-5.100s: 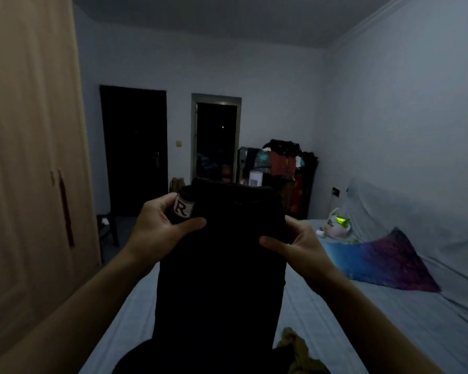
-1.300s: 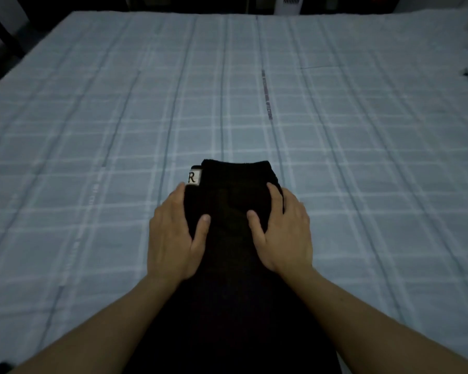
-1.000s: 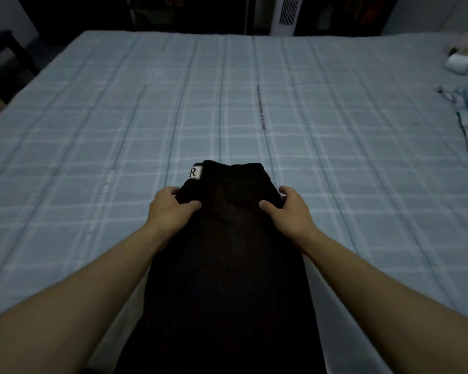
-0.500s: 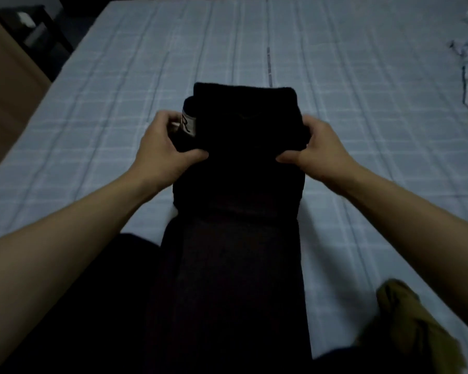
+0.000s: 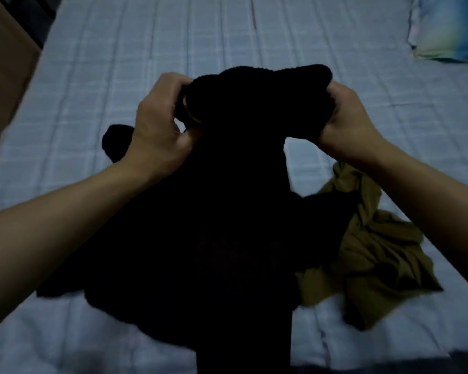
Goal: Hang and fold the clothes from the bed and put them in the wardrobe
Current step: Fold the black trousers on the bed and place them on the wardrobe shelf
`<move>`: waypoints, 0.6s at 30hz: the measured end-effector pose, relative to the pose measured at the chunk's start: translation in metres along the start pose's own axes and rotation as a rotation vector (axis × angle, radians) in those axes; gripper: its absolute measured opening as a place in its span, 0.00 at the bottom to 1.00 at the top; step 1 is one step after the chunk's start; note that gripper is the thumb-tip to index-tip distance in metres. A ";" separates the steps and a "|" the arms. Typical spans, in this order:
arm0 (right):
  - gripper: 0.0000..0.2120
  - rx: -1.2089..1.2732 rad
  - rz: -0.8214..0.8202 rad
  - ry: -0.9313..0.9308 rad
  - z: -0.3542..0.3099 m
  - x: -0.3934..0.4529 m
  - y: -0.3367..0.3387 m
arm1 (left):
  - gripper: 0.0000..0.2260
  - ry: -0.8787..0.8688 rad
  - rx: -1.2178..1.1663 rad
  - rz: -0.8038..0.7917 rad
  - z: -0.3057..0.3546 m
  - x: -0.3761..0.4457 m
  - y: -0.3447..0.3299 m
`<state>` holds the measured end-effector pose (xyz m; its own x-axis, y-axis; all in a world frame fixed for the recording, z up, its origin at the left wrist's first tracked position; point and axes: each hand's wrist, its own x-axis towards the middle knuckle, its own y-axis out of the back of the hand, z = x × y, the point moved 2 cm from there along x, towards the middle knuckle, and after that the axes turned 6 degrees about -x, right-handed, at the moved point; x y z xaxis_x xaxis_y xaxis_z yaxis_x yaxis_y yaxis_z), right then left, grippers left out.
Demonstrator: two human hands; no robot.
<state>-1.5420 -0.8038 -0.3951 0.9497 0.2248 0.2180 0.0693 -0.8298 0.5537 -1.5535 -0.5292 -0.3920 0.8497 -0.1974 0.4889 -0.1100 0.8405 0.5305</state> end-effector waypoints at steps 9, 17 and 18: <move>0.12 -0.321 -0.005 0.095 -0.045 -0.158 -0.013 | 0.08 -0.281 0.186 -0.152 0.061 -0.127 0.025; 0.08 -0.281 -0.070 0.049 -0.024 -0.270 -0.056 | 0.05 -0.341 0.291 -0.227 0.077 -0.250 0.002; 0.08 -0.287 -0.074 0.063 -0.026 -0.280 -0.056 | 0.05 -0.355 0.291 -0.219 0.083 -0.261 0.003</move>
<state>-1.8201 -0.8072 -0.4662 0.9238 0.3178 0.2136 0.0394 -0.6337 0.7726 -1.8183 -0.5170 -0.4609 0.6471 -0.5548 0.5230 -0.1312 0.5946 0.7932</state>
